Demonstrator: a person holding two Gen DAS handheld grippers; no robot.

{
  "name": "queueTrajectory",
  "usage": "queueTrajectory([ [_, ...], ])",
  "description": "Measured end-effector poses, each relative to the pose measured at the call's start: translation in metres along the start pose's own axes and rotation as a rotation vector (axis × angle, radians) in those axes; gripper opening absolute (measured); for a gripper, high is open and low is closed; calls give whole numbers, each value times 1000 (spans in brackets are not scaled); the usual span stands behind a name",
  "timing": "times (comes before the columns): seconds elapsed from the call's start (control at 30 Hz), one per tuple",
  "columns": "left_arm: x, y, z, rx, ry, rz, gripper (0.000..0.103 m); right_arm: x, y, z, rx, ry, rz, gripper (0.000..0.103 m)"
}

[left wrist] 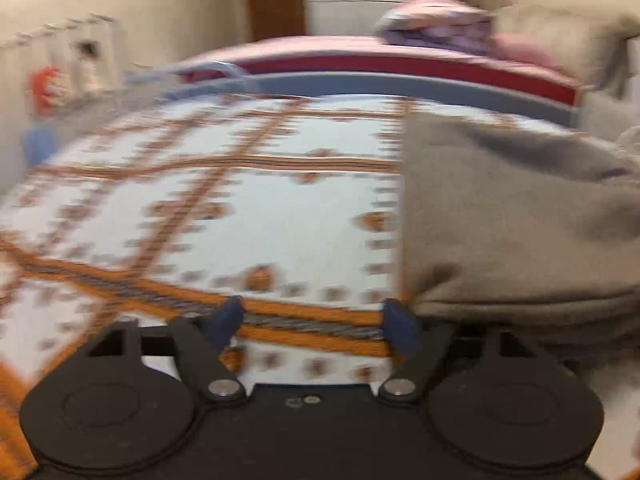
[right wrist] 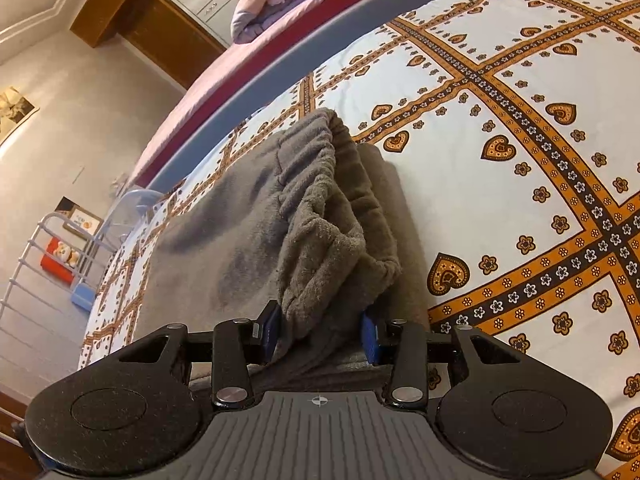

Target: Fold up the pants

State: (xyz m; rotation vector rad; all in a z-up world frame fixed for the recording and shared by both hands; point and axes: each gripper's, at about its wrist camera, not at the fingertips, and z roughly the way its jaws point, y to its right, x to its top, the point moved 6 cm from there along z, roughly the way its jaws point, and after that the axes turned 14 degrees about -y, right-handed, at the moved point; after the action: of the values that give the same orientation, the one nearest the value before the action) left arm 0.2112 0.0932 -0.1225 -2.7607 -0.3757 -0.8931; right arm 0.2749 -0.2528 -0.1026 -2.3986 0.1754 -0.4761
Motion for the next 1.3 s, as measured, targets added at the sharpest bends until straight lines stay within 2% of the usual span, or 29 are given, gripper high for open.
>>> queueTrajectory([
  [0.03,-4,-10,1,24,-14,-63,69,0,0,0,1,-1,-1,41],
  [0.1,-14,-26,4,0,-26,-177,73,0,0,-1,6,0,5,41],
  [0.13,-16,-29,3,-9,-19,-202,72,0,1,-1,10,-2,5,41],
  [0.17,-16,-28,2,-14,-13,-202,69,0,1,-1,11,-4,6,41],
  [0.37,-24,-12,-10,-61,17,-168,64,0,1,-1,15,-6,5,41],
  [0.5,-18,2,-4,-51,36,-105,64,0,1,-2,16,-5,5,41],
  [0.63,-3,6,5,-32,36,-95,63,-1,0,-3,20,1,2,41],
  [0.73,5,15,5,-22,64,-39,58,-1,0,-3,25,9,5,41],
  [0.83,5,8,16,-43,20,-69,59,-1,2,-2,33,10,22,41],
  [0.9,7,1,16,-17,24,-108,49,-1,3,-1,40,9,35,41],
  [0.93,8,-2,14,-18,29,-133,27,-1,3,-1,36,10,34,41],
  [0.97,8,-9,13,-22,33,-180,0,-1,1,-1,23,16,28,39],
  [1.03,11,-34,5,-48,67,-326,0,0,-9,-7,-13,54,-30,33],
  [1.07,14,-44,0,-55,94,-363,0,1,-21,-18,5,107,-82,32],
  [1.17,20,-58,-4,-86,98,-392,0,4,-46,-47,100,214,-181,32],
  [1.23,12,-57,-8,-88,87,-368,3,5,-44,-48,87,218,-180,32],
  [1.27,7,-52,-8,-106,74,-351,23,6,-35,-42,60,196,-146,32],
  [1.3,4,-44,-9,-126,66,-322,31,6,-28,-35,50,172,-109,32],
])
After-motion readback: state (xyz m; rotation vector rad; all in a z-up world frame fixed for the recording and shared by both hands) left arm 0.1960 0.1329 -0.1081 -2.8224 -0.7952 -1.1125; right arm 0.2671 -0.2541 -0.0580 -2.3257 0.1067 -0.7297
